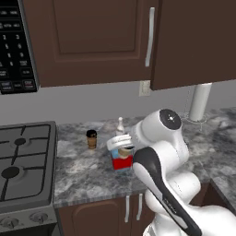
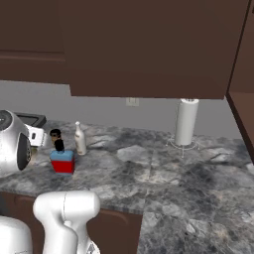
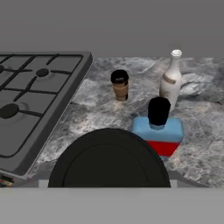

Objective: Sort all alcoholic drinks to one cabinet, and non-alcoholic drinks to the other.

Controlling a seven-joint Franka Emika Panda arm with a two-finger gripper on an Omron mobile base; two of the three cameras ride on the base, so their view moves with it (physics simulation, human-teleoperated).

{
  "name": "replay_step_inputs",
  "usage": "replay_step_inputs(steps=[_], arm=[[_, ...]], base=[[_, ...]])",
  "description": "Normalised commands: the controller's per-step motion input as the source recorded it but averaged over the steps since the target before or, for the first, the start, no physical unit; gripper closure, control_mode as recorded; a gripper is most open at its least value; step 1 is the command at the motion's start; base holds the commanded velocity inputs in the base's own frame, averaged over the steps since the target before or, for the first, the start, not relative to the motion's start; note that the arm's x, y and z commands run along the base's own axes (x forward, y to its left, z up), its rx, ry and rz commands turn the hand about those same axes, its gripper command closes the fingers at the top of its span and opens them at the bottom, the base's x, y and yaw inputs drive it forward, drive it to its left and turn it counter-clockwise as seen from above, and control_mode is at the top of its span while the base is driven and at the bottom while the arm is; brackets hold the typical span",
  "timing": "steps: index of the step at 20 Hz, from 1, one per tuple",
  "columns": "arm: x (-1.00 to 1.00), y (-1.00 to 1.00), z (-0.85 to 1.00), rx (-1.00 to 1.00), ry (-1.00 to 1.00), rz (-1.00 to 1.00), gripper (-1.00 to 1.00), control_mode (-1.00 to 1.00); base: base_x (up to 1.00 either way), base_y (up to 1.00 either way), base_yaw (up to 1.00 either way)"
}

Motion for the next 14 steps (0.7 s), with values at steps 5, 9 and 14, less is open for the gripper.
replay_step_inputs(steps=[5,9,14], arm=[[-0.22,-0.37,0.61,0.0,-0.05,0.0,1.0,-1.0],[-0.2,-0.41,0.54,-0.01,0.0,0.0,1.0,-1.0],[-0.2,-0.41,0.44,-0.05,0.0,0.0,1.0,-1.0]], base=[[0.0,0.0,0.0],[0.0,0.0,0.0],[0.0,0.0,0.0]])
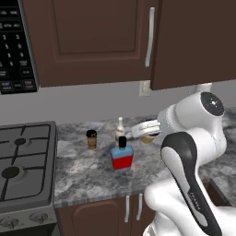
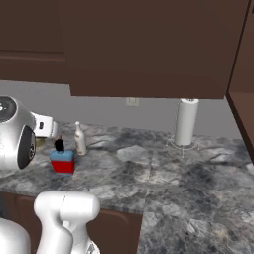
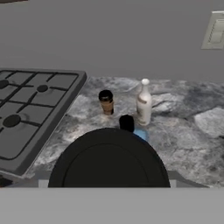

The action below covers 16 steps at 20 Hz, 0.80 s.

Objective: Sort all alcoholic drinks to one cabinet, and non-alcoholic drinks to the other.

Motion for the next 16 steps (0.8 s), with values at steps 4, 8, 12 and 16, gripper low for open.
replay_step_inputs(steps=[4,8,12,16], arm=[[-0.26,-0.42,0.35,-0.07,0.0,-0.01,1.0,-1.0],[-0.26,-0.42,0.28,-0.07,0.0,-0.01,1.0,-1.0],[-0.25,-0.44,0.21,-0.07,0.0,-0.02,1.0,-1.0],[-0.2,-0.43,0.16,-0.06,0.0,-0.03,1.0,-1.0]], base=[[0.0,0.0,0.0],[0.0,0.0,0.0],[0.0,0.0,0.0],[0.0,0.0,0.0]])
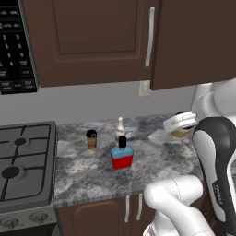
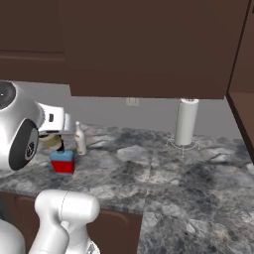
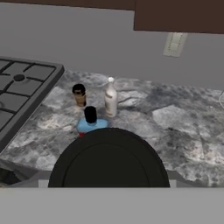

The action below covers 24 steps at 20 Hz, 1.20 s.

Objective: Sort all alcoholic drinks to one cabinet, and non-alcoholic drinks to the other.

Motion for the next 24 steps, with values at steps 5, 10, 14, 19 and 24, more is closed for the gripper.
replay_step_inputs(steps=[5,10,14,19,24], arm=[[-0.15,-0.21,0.17,0.0,0.0,-0.03,1.0,-1.0],[-0.04,-0.08,0.08,0.0,-0.03,-0.02,1.0,-1.0],[-0.01,-0.11,0.0,0.0,0.0,-0.01,1.0,-1.0],[0.0,-0.03,0.0,0.0,0.0,0.0,1.0,-1.0],[0.0,0.0,0.0,0.0,0.0,0.0,1.0,1.0]], base=[[0.0,0.0,0.0],[0.0,0.0,0.0],[0.0,0.0,0.0],[0.0,0.0,0.0],[-0.17,0.05,0.0]])
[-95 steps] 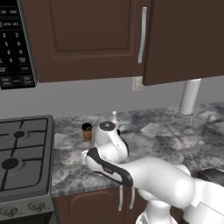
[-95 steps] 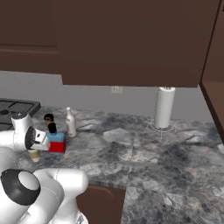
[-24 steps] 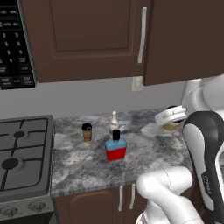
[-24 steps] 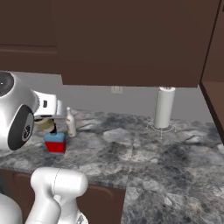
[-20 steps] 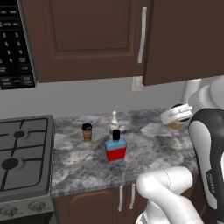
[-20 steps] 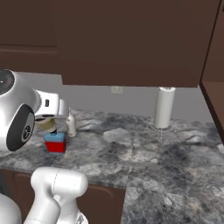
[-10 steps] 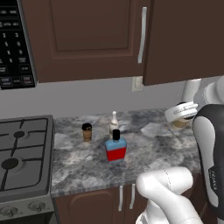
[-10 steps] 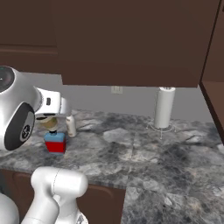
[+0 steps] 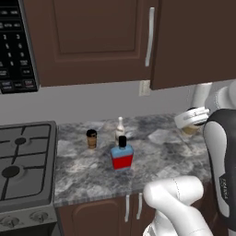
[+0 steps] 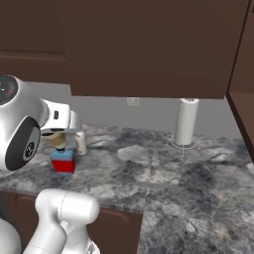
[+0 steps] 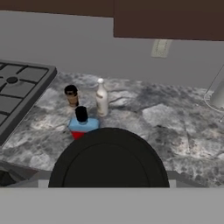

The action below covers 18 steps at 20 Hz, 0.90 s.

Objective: Sort all alcoholic drinks to one cabinet, and non-alcoholic drinks to the other.

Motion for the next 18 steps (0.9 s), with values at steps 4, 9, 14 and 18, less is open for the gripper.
replay_step_inputs(steps=[4,9,14,18], arm=[[0.0,0.0,0.0,0.0,0.0,0.0,1.0,1.0],[0.0,0.0,0.0,0.0,0.0,0.0,1.0,1.0],[0.0,0.0,0.0,0.0,0.0,0.0,1.0,1.0],[0.0,0.0,0.0,0.0,0.0,0.0,1.0,1.0]], base=[[-0.41,0.31,0.0],[-0.47,0.43,0.0],[-0.57,0.34,0.0],[-0.53,0.31,0.0]])
